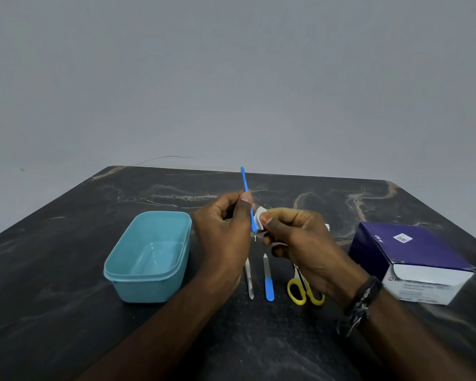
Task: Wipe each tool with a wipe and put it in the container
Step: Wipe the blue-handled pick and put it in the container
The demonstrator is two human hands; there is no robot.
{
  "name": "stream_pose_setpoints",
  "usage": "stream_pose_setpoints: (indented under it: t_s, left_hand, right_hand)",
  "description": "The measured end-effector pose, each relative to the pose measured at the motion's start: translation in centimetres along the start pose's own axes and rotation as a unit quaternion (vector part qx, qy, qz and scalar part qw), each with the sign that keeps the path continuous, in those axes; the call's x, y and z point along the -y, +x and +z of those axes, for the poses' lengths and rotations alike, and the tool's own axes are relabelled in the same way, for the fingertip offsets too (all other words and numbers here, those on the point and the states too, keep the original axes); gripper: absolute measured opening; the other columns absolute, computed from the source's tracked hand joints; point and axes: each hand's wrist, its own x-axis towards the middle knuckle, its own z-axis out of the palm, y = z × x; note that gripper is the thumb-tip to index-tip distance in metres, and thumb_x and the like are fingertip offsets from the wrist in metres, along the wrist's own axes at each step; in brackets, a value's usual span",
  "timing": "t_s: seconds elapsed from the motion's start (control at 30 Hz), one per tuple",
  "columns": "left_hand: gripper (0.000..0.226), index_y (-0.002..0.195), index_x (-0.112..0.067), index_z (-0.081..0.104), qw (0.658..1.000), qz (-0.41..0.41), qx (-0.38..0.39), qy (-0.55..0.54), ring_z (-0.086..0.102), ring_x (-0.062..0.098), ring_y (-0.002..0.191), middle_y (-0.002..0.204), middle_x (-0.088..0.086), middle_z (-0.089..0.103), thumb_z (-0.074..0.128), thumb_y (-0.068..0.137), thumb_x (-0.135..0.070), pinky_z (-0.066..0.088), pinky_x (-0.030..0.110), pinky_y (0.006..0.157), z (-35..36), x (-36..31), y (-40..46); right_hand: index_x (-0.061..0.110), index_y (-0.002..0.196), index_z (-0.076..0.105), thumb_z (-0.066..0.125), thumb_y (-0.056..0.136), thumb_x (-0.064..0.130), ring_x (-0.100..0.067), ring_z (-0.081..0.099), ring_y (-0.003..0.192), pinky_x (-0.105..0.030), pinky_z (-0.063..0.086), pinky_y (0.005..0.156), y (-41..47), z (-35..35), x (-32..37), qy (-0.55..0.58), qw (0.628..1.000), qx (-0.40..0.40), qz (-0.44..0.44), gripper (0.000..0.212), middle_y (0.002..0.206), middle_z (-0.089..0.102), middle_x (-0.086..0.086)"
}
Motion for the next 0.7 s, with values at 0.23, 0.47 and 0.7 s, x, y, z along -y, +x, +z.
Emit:
stream_pose_setpoints:
  t_s: [0.23, 0.47, 0.7]
  left_hand:
    - [0.019, 0.075, -0.025, 0.072, 1.0, -0.013, 0.007, -0.013, 0.069, 0.009, 0.066, 0.068, -0.003, 0.074, 0.068, 0.088, -0.013, 0.058, 0.023, 0.064, -0.09, -0.28, -0.05]
    - [0.006, 0.086, -0.011, 0.075, 0.999, -0.03, 0.019, -0.02, 0.067, 0.006, 0.062, 0.073, 0.003, 0.073, 0.069, 0.087, -0.011, 0.054, 0.017, 0.058, 0.01, -0.41, -0.03]
    - [0.009, 0.085, -0.012, 0.076, 0.998, -0.042, 0.048, 0.008, 0.066, -0.004, 0.067, 0.074, -0.006, 0.074, 0.069, 0.087, -0.018, 0.053, 0.014, 0.057, -0.01, -0.41, -0.24]
  right_hand:
    - [0.008, 0.091, 0.075, 0.06, 0.092, 0.015, -0.011, 0.058, 0.063, -0.025, 0.044, 0.054, -0.09, -0.29, 0.29, -0.023, 1.0, 0.006, -0.013, 0.017, 0.081, 0.072, -0.005]
    - [0.008, 0.09, 0.075, 0.062, 0.091, 0.018, -0.011, 0.059, 0.064, -0.024, 0.043, 0.053, -0.21, -0.32, 0.24, -0.045, 0.999, 0.023, -0.019, 0.017, 0.079, 0.072, -0.005]
    - [0.006, 0.084, 0.074, 0.066, 0.088, 0.016, -0.009, 0.06, 0.064, -0.022, 0.043, 0.053, -0.5, -0.32, 0.23, -0.096, 0.991, 0.098, -0.001, 0.014, 0.074, 0.071, -0.003]
